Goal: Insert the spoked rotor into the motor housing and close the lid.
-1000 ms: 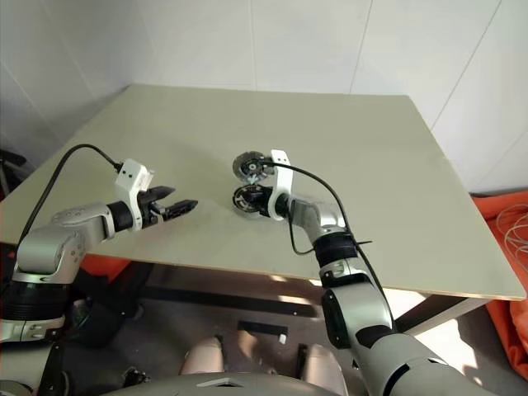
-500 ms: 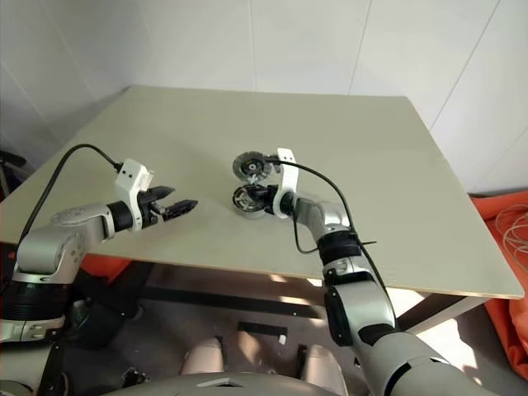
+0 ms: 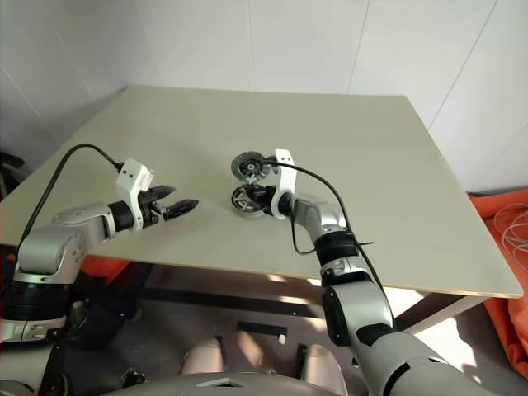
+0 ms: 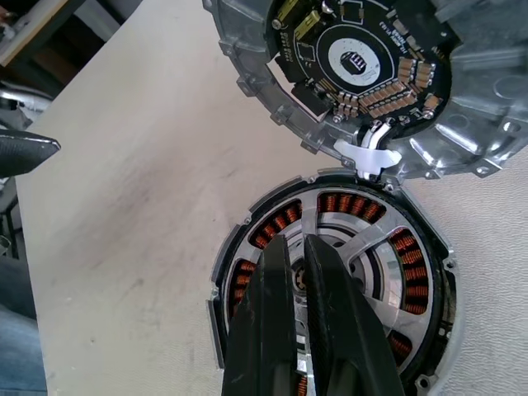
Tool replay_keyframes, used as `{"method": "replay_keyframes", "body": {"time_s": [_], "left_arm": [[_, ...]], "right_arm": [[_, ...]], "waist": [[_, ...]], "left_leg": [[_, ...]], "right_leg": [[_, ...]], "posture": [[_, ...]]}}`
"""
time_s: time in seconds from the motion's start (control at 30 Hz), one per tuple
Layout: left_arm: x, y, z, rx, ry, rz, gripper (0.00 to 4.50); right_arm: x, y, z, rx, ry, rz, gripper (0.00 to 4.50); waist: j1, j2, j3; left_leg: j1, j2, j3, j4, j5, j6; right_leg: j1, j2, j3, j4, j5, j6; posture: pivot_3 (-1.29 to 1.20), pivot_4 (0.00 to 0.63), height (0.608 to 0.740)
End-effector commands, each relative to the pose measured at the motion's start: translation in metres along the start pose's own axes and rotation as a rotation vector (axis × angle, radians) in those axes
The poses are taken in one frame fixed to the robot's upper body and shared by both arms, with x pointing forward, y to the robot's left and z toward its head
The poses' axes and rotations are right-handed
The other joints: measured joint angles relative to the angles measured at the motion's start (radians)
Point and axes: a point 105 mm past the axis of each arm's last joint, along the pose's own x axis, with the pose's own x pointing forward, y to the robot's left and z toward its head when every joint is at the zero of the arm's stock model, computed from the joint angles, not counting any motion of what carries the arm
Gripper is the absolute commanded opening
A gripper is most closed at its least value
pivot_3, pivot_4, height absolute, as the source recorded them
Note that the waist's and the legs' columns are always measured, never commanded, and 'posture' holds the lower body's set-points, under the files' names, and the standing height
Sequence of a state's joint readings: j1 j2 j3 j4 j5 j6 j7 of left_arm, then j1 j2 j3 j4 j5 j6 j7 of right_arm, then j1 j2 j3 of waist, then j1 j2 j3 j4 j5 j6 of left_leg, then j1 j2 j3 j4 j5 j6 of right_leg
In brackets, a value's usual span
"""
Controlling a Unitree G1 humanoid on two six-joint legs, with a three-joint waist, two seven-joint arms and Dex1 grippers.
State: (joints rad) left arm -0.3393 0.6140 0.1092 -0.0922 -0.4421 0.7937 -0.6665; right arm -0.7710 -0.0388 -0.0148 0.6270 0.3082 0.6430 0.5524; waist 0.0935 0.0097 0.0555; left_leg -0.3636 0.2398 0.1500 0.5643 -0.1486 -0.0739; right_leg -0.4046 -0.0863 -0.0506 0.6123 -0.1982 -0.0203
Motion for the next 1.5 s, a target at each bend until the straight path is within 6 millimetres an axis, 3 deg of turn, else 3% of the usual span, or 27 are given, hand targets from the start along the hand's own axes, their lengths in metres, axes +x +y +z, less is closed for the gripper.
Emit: {"method": "replay_keyframes", "body": {"time_s": [0.03, 0.4, 0.5, 0.67, 0.87, 1.17, 1.5], "left_arm": [[0.001, -0.003, 0.015, 0.042, -0.048, -0.005, 4.50], [0.004, -0.004, 0.014, 0.041, -0.053, -0.011, 4.50], [0.005, -0.004, 0.015, 0.044, -0.056, -0.011, 4.50], [0.007, -0.005, 0.015, 0.043, -0.061, -0.016, 4.50], [0.006, -0.007, 0.016, 0.025, -0.062, -0.029, 4.50], [0.007, -0.012, 0.018, -0.002, -0.058, -0.055, 4.50], [0.008, -0.012, 0.018, -0.004, -0.057, -0.055, 4.50]], "right_arm": [[-0.008, 0.011, 0.028, -0.161, -0.064, 0.035, 0.29], [-0.061, 0.020, 0.061, -0.895, 0.060, 0.191, 0.29], [-0.073, 0.020, 0.065, -1.020, 0.110, 0.254, 0.84], [-0.072, 0.014, 0.068, -1.109, 0.161, 0.274, 2.50], [-0.064, 0.015, 0.047, -1.151, 0.234, 0.353, 4.48], [-0.049, 0.009, 0.020, -1.161, 0.330, 0.405, 4.48], [-0.034, 0.001, 0.018, -1.186, 0.381, 0.387, 4.48]], "waist": [[0.001, 0.000, 0.000], [0.003, 0.000, 0.000], [0.003, 0.000, 0.000], [-0.002, 0.000, 0.000], [0.001, 0.000, 0.000], [0.000, 0.000, 0.000], [-0.002, 0.000, 0.000]], "left_leg": [[0.000, 0.000, 0.000, 0.000, 0.000, 0.000], [-0.003, 0.000, 0.000, 0.000, 0.000, 0.000], [-0.003, 0.000, 0.000, 0.000, 0.000, 0.001], [-0.002, 0.001, 0.000, 0.002, -0.001, 0.001], [-0.005, 0.001, 0.000, 0.008, -0.003, 0.005], [-0.005, 0.001, 0.000, 0.011, -0.003, 0.006], [-0.005, 0.001, 0.000, 0.012, -0.003, 0.006]], "right_leg": [[0.000, 0.000, 0.000, 0.000, 0.000, 0.000], [0.000, 0.000, 0.000, -0.003, 0.000, 0.000], [0.000, 0.000, 0.000, -0.003, 0.000, 0.000], [0.000, 0.000, 0.000, -0.001, 0.000, -0.001], [0.000, 0.000, 0.000, 0.000, 0.001, -0.001], [0.000, 0.000, 0.000, 0.002, 0.001, -0.001], [-0.001, 0.000, 0.000, 0.005, 0.001, -0.001]], "posture": [[0.00, 0.000, 0.740], [0.00, 0.000, 0.740], [0.00, 0.000, 0.740], [0.00, 0.000, 0.740], [0.00, 0.000, 0.740], [0.00, 0.000, 0.740], [0.00, 0.000, 0.740]]}}
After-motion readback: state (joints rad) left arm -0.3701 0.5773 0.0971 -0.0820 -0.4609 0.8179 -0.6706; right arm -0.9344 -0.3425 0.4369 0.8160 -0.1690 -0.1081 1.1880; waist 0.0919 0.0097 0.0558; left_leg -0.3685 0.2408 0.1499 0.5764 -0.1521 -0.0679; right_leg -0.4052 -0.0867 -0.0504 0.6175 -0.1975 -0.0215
